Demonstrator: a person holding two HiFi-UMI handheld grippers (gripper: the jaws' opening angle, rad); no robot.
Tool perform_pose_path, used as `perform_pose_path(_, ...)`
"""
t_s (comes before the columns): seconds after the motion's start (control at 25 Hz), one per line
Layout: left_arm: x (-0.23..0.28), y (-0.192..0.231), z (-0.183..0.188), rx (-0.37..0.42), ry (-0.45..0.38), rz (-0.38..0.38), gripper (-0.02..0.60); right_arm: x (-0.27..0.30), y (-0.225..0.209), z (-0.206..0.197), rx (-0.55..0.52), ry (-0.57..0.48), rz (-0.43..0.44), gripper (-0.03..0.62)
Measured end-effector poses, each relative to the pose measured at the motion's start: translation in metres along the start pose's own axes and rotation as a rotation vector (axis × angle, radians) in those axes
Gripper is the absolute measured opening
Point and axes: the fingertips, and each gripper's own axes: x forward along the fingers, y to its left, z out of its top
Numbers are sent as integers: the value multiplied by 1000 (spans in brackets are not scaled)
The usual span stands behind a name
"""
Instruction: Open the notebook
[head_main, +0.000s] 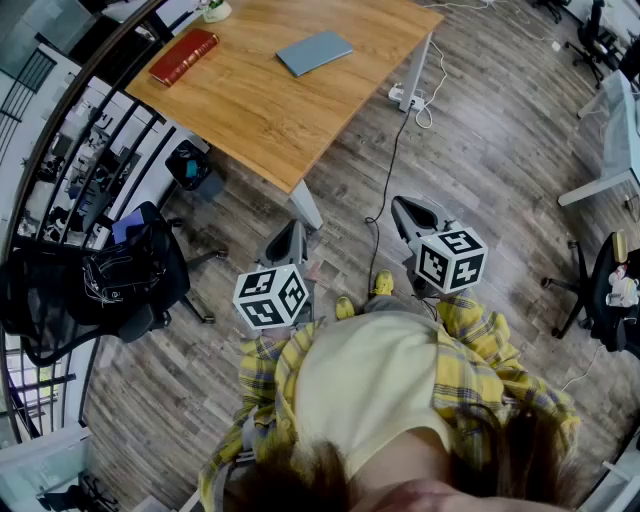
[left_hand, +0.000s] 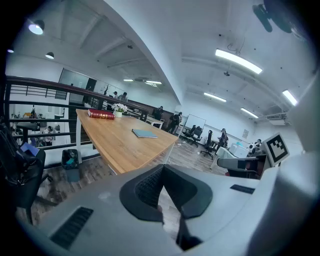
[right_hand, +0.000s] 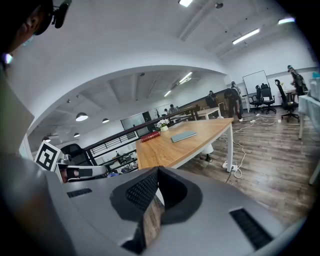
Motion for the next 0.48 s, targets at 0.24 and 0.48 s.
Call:
perform_pose_path(0.24, 8, -2, -1, 3, 11, -3, 9, 4, -6, 1, 9, -1, -1, 64)
perform_pose_path(0.48, 17, -10, 0, 6, 14, 4, 9, 5, -20, 4, 30, -3, 5, 64)
